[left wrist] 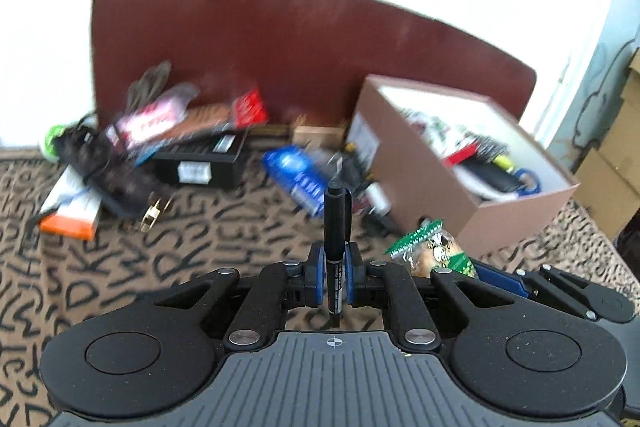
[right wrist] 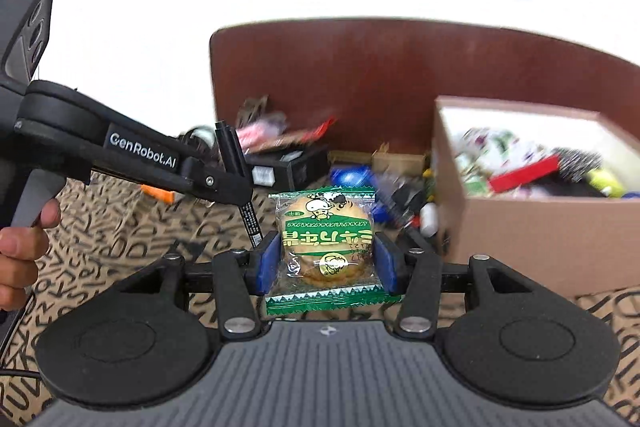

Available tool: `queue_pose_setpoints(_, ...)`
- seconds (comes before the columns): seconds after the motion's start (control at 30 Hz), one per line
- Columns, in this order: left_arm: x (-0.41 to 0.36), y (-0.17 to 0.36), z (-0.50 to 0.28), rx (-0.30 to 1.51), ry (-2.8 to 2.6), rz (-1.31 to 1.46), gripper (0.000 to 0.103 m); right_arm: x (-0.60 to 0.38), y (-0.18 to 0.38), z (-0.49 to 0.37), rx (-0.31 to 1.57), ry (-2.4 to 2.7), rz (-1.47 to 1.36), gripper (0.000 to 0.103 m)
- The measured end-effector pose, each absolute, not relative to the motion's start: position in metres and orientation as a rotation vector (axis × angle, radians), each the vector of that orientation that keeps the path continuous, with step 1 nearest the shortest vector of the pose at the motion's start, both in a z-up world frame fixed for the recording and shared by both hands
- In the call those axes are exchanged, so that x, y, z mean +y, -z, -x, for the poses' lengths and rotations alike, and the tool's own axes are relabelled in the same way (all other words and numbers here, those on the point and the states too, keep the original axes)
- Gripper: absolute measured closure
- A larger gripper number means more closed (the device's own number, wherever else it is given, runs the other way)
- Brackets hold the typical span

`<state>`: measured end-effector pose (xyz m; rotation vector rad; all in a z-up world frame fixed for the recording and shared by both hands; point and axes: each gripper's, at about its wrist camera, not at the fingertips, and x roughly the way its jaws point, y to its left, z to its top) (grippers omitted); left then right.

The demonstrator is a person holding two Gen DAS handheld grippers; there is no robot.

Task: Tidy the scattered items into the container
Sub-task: 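Lift and carry the marker and cookie packet over the cardboard box with both grippers, then lower the marker and cookie packet into the box and open both grippers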

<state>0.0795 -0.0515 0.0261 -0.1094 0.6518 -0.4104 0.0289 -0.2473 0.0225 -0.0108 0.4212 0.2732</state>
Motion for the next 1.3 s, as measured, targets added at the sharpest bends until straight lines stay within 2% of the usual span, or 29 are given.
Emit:
queue_pose_setpoints(0.67, -0.161, -0.117, -0.123, 0.476, 0.616, 0.054, 0.096, -0.337, -0.078, -0.053, 0.228, -0.027, 0.042, 0.049)
queue_pose_setpoints(1.2, -0.269, -0.058, -0.186, 0.622, 0.696, -0.041, 0.095, -0.43, -0.053, -0.109, 0.307, 0.217, 0.034, 0.049)
queue_pose_setpoints(1.27, -0.273, -0.051, -0.191, 0.627, 0.697, -0.052, 0.091, -0.437, -0.046, -0.116, 0.324, 0.229, 0.038, 0.049)
queue_pose_setpoints(1.3, -0.275, -0.048, -0.193, 0.63, 0.697, -0.055, 0.079, -0.439, -0.041, -0.12, 0.334, 0.232, 0.038, 0.049)
